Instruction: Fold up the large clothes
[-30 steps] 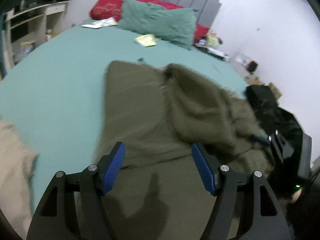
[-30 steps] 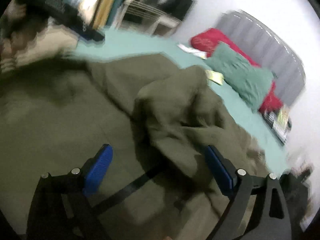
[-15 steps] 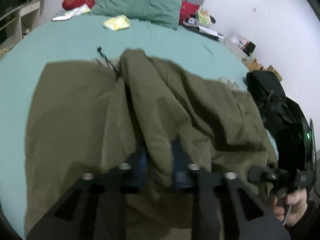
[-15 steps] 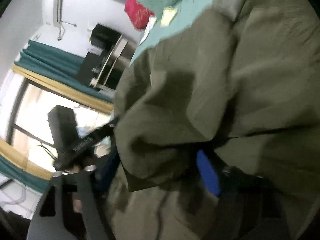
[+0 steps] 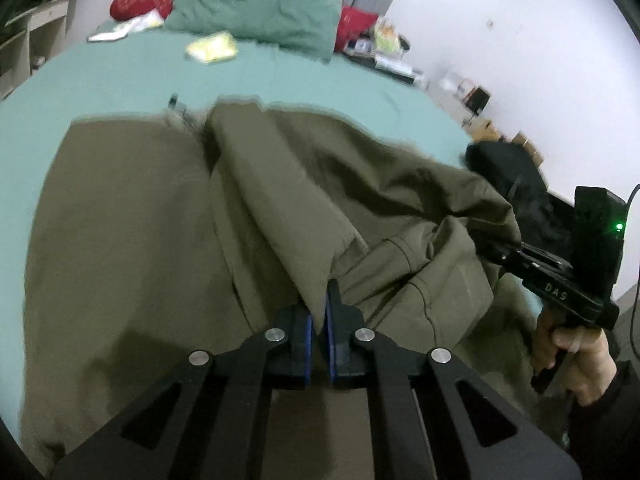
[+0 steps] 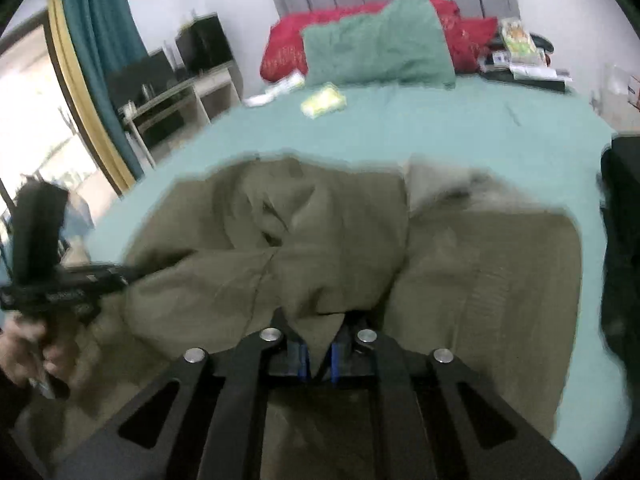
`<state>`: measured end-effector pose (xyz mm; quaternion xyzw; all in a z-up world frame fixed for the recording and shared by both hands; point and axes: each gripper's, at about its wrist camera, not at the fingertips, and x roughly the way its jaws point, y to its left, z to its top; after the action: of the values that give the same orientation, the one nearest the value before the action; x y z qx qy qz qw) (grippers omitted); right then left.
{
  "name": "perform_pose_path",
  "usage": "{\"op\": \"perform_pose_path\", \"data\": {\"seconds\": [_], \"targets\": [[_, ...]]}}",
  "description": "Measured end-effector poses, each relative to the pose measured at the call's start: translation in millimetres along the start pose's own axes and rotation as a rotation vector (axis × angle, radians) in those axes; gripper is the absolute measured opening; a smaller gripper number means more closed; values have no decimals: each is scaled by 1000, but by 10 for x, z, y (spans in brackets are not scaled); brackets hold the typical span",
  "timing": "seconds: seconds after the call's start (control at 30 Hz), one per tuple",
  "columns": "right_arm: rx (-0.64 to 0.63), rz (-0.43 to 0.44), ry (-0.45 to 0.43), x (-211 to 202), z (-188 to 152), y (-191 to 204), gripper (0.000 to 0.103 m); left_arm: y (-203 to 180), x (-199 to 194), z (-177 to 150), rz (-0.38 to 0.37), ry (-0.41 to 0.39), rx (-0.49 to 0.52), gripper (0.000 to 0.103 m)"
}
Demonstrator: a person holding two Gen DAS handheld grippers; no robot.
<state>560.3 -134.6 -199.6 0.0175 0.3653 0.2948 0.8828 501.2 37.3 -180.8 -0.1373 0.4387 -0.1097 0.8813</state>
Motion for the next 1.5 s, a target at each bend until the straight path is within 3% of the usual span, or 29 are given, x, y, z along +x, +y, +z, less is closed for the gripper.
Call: {"op": "perform_pose_path", "data": {"seconds": [0.07,0.23,0.3,0.33,0.37,0.5,0.6,0.7,0.77,0.83,0.93,1.13,1.33,1.5], "targets": [[39,-8,43,-114,-240,-97,24,57,42,-151,11,30,-11,9],[87,5,25,-302,-382,-94,40,191,-19,-389,16,50,-42,13],[84,-2,44,-341,-391,-90,50,189,-91,-386,52,53,-39,22],[85,-22,60,-365,-386,-86,60,187,-123,-373,72,49,-33,27],[93,-32,62,-424,-370,-98,64,186,-173,-367,84,41,-21,27],[155,-31,-64,-785,-252,-170,68,210,-281,-340,129,25,26,27],[188,-65,-132,-876,-103,-212,70,257,-253,-376,145,53,9,27],[204,-81,-11,-558,-68,-247,70,168,-278,-461,136,47,28,32],[202,-114,100,-331,-198,-292,70,170,-309,-516,135,41,27,38],[179,-140,146,-244,-339,-269,70,215,-364,-526,107,39,1,43],[131,-166,116,-398,-400,-211,70,253,-527,-557,99,32,-15,46],[94,-192,89,-920,-488,-125,70,255,-1027,-793,162,-9,19,46],[97,-248,102,-1552,-881,-118,70,353,-1659,-1317,262,-30,40,46],[138,-300,103,-2070,-1284,-143,70,519,-2197,-1833,293,-45,9,47]]}}
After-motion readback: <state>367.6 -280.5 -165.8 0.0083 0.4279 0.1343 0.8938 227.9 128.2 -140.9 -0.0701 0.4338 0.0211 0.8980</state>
